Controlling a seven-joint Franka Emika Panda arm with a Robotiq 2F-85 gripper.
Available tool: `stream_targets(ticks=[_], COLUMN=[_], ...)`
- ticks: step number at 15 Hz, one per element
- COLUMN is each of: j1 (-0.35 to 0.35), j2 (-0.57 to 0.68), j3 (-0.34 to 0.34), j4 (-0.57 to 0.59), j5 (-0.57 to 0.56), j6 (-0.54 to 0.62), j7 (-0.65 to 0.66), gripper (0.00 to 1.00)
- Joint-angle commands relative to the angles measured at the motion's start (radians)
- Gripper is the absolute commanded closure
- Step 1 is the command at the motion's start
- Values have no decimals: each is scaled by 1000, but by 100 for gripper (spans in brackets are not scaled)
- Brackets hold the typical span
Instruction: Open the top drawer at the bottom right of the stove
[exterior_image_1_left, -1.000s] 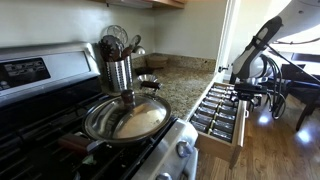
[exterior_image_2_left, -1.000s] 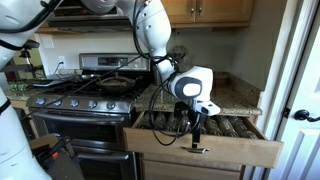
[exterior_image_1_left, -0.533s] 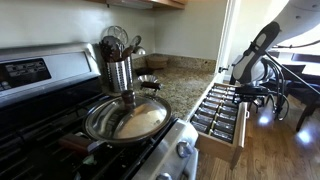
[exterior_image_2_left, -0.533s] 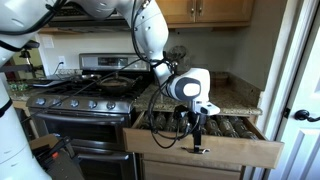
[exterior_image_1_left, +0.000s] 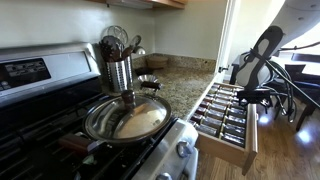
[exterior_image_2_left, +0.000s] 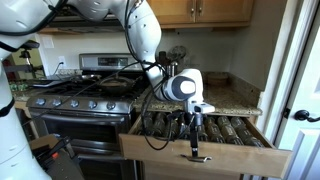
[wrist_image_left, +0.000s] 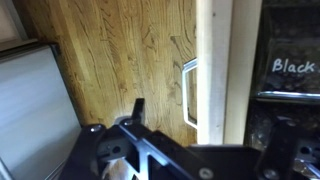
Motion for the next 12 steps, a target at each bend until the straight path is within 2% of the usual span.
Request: stream_targets(ticks=[1, 6, 10, 12], j1=[58, 82, 92, 89], j2=[-12, -38, -60, -88], j3=[-74, -112, -122, -118], j4=[-73, -134, -167, -188], j5=[-101, -201, -251, -259], j6=[-60, -70, -71, -29], j7=[121, 207, 226, 221], gripper=[0, 0, 0, 0])
